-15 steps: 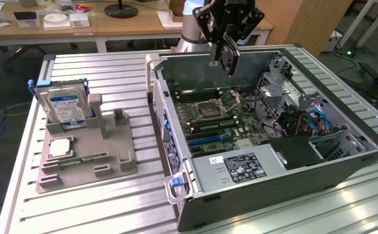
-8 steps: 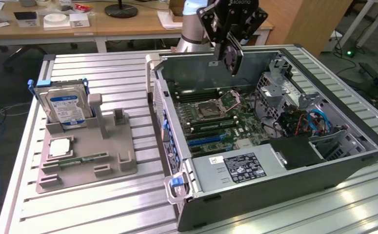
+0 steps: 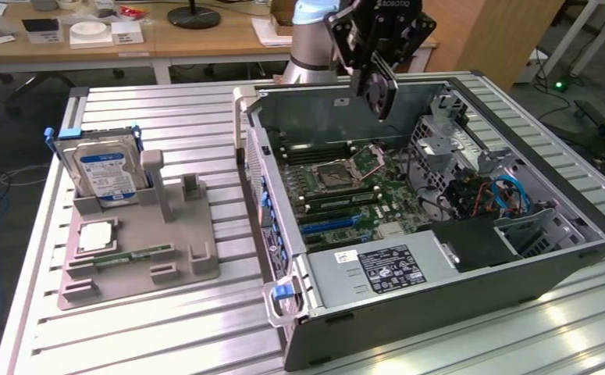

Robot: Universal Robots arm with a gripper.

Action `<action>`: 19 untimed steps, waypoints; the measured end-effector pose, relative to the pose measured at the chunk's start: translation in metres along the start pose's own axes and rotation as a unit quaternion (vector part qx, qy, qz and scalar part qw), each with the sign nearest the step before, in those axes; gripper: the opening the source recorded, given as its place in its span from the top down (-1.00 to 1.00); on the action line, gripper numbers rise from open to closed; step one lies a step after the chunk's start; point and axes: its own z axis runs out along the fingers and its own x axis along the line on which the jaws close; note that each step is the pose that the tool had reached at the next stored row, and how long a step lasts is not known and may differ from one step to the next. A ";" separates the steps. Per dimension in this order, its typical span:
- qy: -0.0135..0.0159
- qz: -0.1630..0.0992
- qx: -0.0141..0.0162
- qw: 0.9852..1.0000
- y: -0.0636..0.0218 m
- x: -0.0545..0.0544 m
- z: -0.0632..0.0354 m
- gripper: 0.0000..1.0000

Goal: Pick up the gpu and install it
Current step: 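Pick up the gpu and move the gpu toward the slot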

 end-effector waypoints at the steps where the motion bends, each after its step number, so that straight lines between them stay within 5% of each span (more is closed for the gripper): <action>1: 0.000 0.000 0.000 1.000 0.0000 -0.002 0.0000 0.44; 19: 0.000 0.000 0.000 1.000 -0.0002 -0.024 0.0006 0.44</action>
